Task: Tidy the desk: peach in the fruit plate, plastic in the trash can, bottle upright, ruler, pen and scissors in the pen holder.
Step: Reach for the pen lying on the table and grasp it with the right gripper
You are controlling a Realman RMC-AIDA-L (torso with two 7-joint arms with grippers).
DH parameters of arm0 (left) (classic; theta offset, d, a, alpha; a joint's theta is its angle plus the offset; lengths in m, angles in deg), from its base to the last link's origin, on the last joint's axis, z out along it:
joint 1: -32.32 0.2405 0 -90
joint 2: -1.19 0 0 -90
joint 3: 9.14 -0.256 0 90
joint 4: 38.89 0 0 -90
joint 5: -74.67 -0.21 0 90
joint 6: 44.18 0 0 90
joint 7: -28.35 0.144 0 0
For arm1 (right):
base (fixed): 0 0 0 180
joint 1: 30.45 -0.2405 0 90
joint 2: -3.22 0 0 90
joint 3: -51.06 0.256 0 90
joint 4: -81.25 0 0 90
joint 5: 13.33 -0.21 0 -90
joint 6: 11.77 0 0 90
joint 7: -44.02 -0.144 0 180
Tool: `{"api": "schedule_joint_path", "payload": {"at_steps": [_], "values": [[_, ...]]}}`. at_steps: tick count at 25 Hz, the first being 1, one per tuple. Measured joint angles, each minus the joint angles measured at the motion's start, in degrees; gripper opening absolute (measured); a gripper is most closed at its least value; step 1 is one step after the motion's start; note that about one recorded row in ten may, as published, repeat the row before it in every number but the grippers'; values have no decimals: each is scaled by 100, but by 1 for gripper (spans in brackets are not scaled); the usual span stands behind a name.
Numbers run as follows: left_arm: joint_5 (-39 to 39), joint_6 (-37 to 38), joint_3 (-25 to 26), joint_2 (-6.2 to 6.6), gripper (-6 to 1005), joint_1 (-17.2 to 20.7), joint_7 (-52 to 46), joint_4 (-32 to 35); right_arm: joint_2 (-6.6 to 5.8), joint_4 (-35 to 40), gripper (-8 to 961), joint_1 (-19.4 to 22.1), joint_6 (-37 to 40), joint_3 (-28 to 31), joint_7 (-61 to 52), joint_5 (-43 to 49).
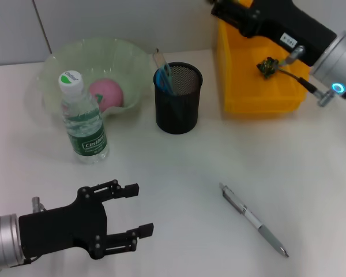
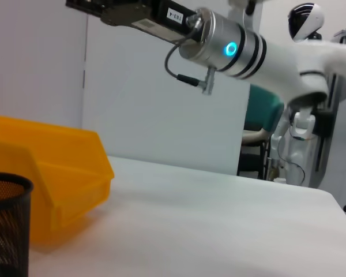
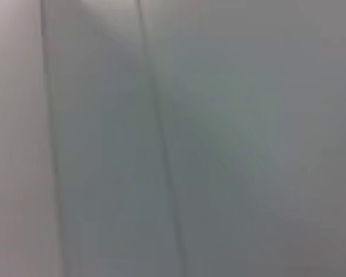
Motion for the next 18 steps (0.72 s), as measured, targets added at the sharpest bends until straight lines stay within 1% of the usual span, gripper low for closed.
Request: {"api": "schedule_joint_path", "payload": {"at_steps": [1, 2, 3, 5, 6, 7, 8, 9, 11, 12, 13, 16, 17, 18], "values": [[-31, 2, 13, -4, 780, -5, -3, 0, 6, 340, 824, 57, -22, 173, -698, 711], [-59, 5, 22, -6, 780, -9, -8, 0, 8, 1032, 823, 128, 53, 479, -2152, 2073], [-59, 5, 22, -6, 780, -9, -8, 0, 8, 1032, 823, 128, 53, 479, -2152, 2073], [-64, 7, 27, -2, 779, -1, -6, 1, 8, 1796, 823, 170, 326, 743, -3546, 3564], [-65, 7, 28, -1, 779, -1, -5, 2, 11, 2116, 823, 182, 520, 812, -4062, 4202], [-66, 7, 31, 2, 779, 1, -2, 4, 23, 2726, 822, 176, 946, 930, -5130, 5307], [-66, 7, 31, 2, 779, 1, -2, 4, 23, 2726, 822, 176, 946, 930, -5130, 5307], [-67, 7, 32, 4, 779, 1, 10, 5, 20, 2961, 822, 139, 1146, 970, -5610, 5730], [-69, 5, 32, 4, 779, -4, 21, 6, 7, 3397, 822, 2, 1695, 1053, -6650, 6685], [-70, 3, 33, 4, 779, -8, 22, 6, -4, 3733, 821, -218, 2324, 1137, -7438, 7531], [-70, 3, 33, 4, 779, -8, 22, 6, -4, 3733, 821, -218, 2324, 1137, -7438, 7531], [-70, 1, 33, 0, 779, -31, 25, 8, -10, 3949, 821, -556, 3253, 1152, -8063, 8273], [-71, 1, 33, 1, 779, -34, 25, 9, -20, 3940, 820, -799, 3796, 1153, -8301, 8521], [-71, 1, 33, 1, 779, -34, 25, 9, -20, 3940, 820, -799, 3796, 1153, -8301, 8521]]}}
